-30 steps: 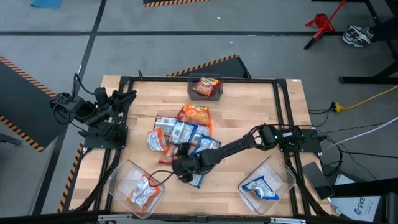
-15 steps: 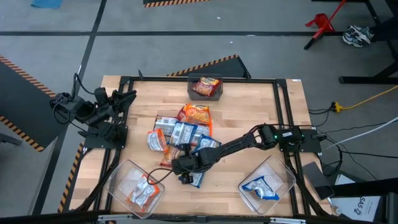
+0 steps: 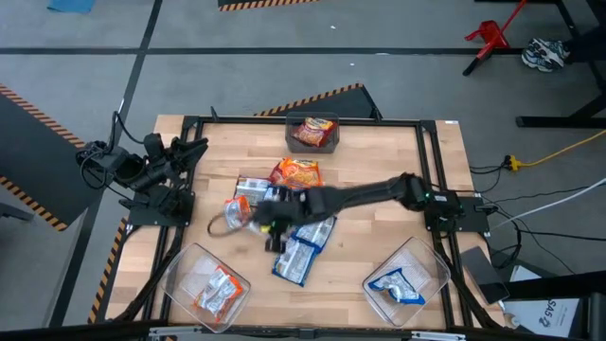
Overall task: Sort Maruchan noodles
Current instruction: Put the red noodle pack into the black bin
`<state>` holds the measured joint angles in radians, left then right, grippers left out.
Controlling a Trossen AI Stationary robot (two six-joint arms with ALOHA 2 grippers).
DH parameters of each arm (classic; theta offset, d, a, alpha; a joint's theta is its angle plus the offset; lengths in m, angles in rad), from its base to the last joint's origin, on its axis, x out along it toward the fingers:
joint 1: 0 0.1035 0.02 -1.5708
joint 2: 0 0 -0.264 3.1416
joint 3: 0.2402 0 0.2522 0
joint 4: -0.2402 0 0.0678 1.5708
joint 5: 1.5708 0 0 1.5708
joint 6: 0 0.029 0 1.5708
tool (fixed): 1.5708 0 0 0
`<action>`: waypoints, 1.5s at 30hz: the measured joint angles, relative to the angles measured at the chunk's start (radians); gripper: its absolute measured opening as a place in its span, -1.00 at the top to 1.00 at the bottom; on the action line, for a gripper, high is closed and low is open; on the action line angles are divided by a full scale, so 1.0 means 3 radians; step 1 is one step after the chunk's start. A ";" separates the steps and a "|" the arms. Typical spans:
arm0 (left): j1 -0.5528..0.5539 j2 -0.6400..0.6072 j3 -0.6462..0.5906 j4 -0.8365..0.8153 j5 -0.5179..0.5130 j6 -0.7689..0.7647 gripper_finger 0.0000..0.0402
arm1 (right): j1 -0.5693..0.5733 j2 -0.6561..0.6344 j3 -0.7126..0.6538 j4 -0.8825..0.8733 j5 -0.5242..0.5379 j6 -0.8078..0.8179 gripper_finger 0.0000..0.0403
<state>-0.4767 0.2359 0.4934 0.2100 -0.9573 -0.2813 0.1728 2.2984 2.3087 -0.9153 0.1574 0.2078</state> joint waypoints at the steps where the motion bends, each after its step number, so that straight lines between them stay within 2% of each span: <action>1: 0.0000 0.0000 0.0000 -0.0001 0.0010 -0.0001 0.12 | -0.0053 -0.0073 -0.0001 -0.0135 0.0058 0.0010 1.00; 6: 0.0001 0.0000 0.0000 0.0002 0.0022 -0.0006 0.12 | -0.0345 -0.0294 0.0001 -0.0487 0.0654 0.0012 1.00; 13: 0.0001 0.0001 -0.0001 -0.0057 0.0027 -0.0003 0.12 | -0.0884 -0.0345 0.0001 -0.0896 0.1472 0.0113 1.00; 20: 0.0000 0.0001 -0.0001 -0.0182 0.0014 0.0001 0.12 | -0.1328 -0.0345 -0.0002 -0.0772 0.1832 -0.0169 1.00; 25: 0.0000 0.0001 -0.0001 -0.0258 0.0006 0.0003 0.12 | -0.1538 -0.0300 -0.0001 -0.0850 0.1918 -0.0148 1.00; 34: 0.0001 0.0001 0.0000 -0.0329 0.0003 0.0003 0.12 | -0.1675 0.0111 -0.0007 -0.1091 0.2210 -0.0042 1.00; 45: 0.0001 0.0000 -0.0001 -0.0507 0.0001 0.0000 0.12 | -0.1607 0.0544 -0.0003 -0.0990 0.1783 -0.0008 1.00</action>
<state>-0.4763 0.2359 0.4931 0.0578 -0.9571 -0.2812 -0.3091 2.4617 2.3077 -1.2121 0.6924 0.2054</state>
